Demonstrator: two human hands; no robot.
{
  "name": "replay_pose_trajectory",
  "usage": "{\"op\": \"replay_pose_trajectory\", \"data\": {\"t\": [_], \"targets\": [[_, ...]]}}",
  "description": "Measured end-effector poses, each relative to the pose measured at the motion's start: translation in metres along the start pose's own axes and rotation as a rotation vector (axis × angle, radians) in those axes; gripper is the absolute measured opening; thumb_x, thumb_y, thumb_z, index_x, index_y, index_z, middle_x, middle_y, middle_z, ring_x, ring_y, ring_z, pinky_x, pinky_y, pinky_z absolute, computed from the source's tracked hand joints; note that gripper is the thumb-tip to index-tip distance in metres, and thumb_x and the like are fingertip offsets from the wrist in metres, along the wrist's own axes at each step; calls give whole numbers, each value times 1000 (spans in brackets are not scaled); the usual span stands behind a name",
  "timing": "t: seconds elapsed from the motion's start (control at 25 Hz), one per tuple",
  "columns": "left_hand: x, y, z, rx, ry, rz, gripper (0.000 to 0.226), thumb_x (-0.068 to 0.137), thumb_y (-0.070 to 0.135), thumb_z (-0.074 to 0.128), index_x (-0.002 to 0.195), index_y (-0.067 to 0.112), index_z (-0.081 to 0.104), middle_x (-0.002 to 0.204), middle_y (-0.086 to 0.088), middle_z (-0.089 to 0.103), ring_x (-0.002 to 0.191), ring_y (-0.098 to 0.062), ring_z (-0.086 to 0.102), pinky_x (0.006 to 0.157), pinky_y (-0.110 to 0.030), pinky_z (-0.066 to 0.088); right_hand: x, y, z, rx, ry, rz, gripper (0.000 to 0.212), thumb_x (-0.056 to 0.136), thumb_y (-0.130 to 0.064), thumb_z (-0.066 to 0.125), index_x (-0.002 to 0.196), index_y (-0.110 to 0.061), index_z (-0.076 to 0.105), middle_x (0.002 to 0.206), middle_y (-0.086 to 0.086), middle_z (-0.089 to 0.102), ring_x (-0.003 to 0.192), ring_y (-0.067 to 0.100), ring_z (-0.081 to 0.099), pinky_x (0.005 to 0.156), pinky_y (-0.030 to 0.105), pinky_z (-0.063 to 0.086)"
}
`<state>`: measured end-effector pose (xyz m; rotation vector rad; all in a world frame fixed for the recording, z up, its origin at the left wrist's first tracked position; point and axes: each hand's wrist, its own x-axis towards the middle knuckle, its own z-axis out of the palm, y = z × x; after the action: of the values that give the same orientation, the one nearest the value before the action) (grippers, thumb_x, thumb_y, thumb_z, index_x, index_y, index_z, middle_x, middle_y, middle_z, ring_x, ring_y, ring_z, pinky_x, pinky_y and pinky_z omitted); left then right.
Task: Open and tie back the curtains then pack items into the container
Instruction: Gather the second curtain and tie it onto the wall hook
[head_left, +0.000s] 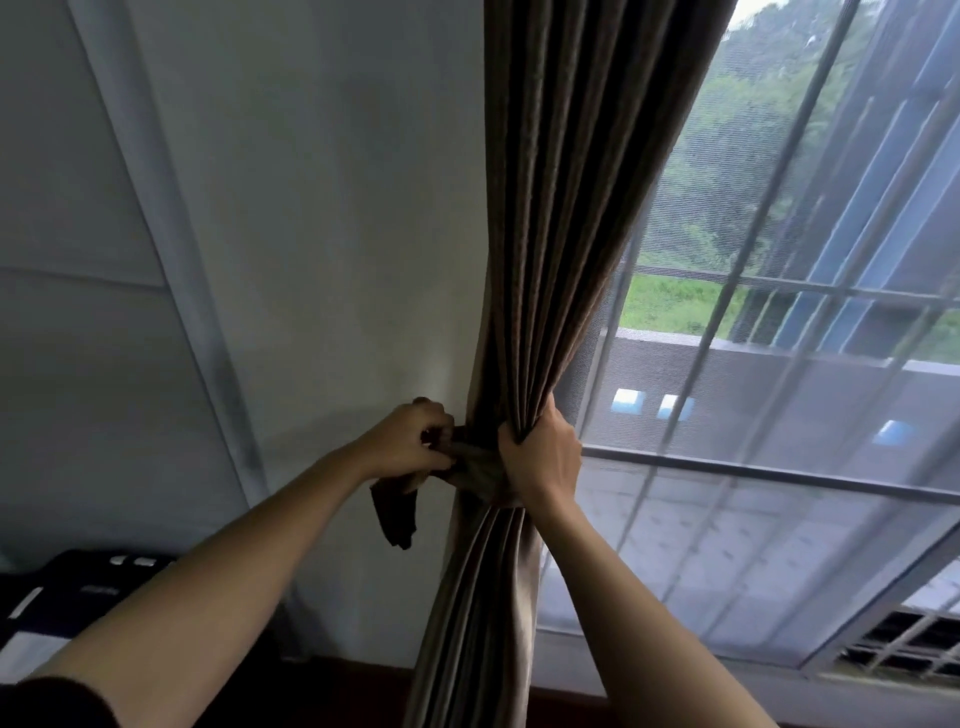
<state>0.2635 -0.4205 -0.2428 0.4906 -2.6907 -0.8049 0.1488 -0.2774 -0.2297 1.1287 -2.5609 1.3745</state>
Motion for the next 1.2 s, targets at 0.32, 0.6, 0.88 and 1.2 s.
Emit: {"op": "replay_pose_trajectory", "data": {"t": [0.32,0.6,0.88,1.2], "targets": [[-10,-4,-22,-102,-102,-107,39,64,51,75,58,17,56,61,13,54,63,-1,51,64,-19,37,-6,0,-1,-103,-7,-3,54,84,-28,54,133,-17,36,118,7,58,103,36,58,79,44,48],[25,8,-25,208,2,-55,19,90,21,57,103,16,71,101,-4,69,93,-17,63,83,-26,47,-11,-1,-5,-93,1,29,51,86,-25,50,133,-17,34,119,8,58,103,36,58,78,44,48],[54,35,21,-39,356,-330,9,80,25,59,83,17,55,90,-4,49,83,-22,49,72,-30,43,-14,8,-6,-37,13,26,55,84,-27,53,135,-21,34,122,6,57,102,38,58,75,40,45],[48,24,10,-78,17,-209,46,93,-4,41,130,19,55,128,1,57,116,-12,49,99,-26,37,-13,12,-7,-34,-2,-14,56,84,-28,55,135,-18,34,122,5,54,105,34,56,76,42,47]]}}
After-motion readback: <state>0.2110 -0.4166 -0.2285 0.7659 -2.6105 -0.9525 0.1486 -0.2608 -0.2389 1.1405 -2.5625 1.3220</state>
